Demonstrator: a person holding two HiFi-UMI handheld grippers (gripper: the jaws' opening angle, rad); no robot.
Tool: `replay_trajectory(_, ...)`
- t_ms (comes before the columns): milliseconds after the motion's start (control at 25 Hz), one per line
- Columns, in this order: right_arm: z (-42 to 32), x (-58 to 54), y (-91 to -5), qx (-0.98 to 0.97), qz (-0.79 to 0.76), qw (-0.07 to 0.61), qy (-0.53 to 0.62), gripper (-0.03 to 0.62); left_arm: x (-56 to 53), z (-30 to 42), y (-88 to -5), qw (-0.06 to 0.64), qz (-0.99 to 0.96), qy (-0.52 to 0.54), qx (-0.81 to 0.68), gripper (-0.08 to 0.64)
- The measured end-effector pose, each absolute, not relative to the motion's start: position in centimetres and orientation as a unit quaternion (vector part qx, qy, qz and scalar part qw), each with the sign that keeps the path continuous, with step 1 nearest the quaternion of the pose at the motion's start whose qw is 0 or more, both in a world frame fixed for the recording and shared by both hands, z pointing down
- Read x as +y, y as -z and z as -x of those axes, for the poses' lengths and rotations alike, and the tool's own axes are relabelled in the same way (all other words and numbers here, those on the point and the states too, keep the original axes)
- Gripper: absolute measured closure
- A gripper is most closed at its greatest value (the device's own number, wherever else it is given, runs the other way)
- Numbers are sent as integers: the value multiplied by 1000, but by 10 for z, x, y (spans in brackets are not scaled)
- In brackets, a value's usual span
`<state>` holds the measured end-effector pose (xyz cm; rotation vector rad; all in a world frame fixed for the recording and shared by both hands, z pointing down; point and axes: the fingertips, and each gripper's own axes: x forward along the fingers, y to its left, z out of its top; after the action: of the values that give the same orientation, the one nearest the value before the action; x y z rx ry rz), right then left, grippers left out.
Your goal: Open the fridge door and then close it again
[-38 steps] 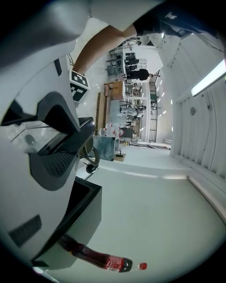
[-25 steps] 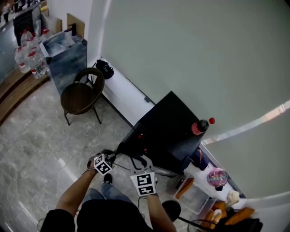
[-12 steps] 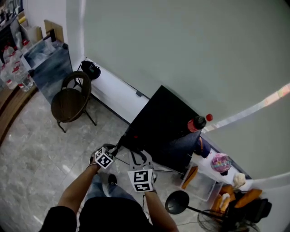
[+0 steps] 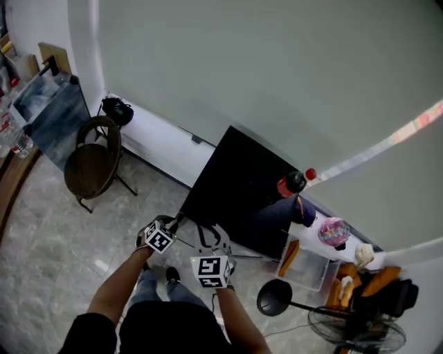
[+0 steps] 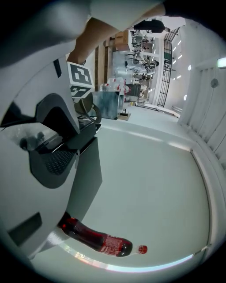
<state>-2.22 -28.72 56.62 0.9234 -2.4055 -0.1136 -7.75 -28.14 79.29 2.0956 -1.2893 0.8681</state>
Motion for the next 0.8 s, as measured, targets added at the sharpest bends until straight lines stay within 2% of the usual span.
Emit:
replay_trajectory(240,18,-286,-568,-900,-341,269,45,477,-271,85,-786,248,-757,-315,-516,512)
replay_trajectory(320,8,-280,-567,-899,-342,268,50,497,-259,85,-770,234,-757,-299,-532,523)
replay_trajectory(480,-19,-264,-547,-904,-372,210,22,567,-229,81,-720,202,-769,-242,-556,549)
replay_trajectory(800,-80,-192,-503,-865,-492,96,-11,577,-154,67,-585,81,-820,-121,-554,554)
